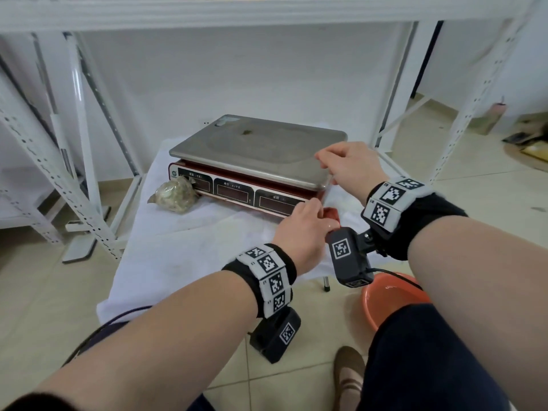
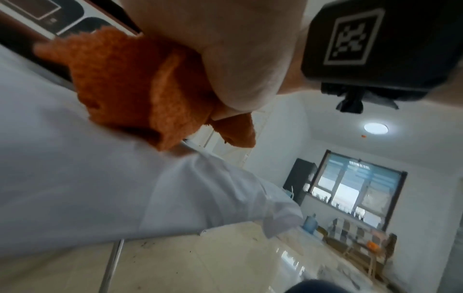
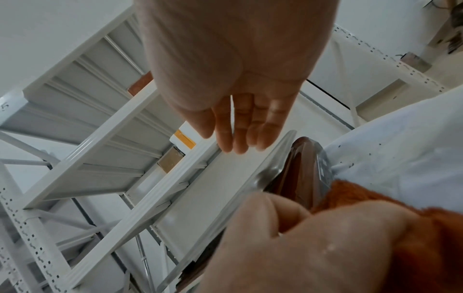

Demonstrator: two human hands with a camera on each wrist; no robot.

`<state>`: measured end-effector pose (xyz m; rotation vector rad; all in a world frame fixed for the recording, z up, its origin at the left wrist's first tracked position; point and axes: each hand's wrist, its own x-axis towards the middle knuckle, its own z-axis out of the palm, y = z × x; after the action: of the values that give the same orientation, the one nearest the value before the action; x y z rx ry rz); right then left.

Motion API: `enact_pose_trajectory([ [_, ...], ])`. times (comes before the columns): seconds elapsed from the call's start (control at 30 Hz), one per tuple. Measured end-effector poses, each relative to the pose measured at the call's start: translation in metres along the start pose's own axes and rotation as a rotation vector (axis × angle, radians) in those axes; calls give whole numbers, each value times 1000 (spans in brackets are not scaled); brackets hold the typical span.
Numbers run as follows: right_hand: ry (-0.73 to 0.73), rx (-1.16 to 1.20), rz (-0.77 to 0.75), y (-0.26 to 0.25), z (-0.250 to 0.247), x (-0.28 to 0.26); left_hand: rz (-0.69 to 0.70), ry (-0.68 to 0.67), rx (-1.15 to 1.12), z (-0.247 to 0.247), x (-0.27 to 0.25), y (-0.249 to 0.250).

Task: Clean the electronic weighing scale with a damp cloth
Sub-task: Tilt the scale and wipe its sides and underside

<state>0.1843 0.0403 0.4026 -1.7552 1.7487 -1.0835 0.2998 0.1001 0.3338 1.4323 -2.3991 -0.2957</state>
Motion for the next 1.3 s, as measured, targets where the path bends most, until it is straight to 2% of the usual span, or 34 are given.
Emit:
enact_pose_trajectory([
  [0.03,-10,3,4,1,-2,-2,8,-35,-39,-3,0,-2],
  [0.1,-18,8,1,1,-4,-5,-8,-124,-277,-13,2,-8],
  [0.2,-12,-12,-22,-2,1,-7,-39,-122,-572,-31,0,-19],
  [0.33,-50,-64,-44,-11,13,-8,-203,-21,-721,-55,-10,-43],
  [0.47,-68,-103,-127,-25,21,-11,-381,195,-858,-68,-17,-74],
  [0.57,-83,-146,-160,-33,28,-11,-515,298,-909,-74,-22,-96],
  [0.87,-107,-285,-178,-40,52,8,-787,673,-850,-90,-30,-149],
  [0.97,-155,-315,-160,-39,61,16,-829,684,-819,-86,-23,-162],
  [1.13,-193,-358,-164,-31,64,25,-812,603,-658,-64,-1,-187],
  [1.3,-219,-311,-146,-28,63,29,-815,566,-431,-60,9,-172],
])
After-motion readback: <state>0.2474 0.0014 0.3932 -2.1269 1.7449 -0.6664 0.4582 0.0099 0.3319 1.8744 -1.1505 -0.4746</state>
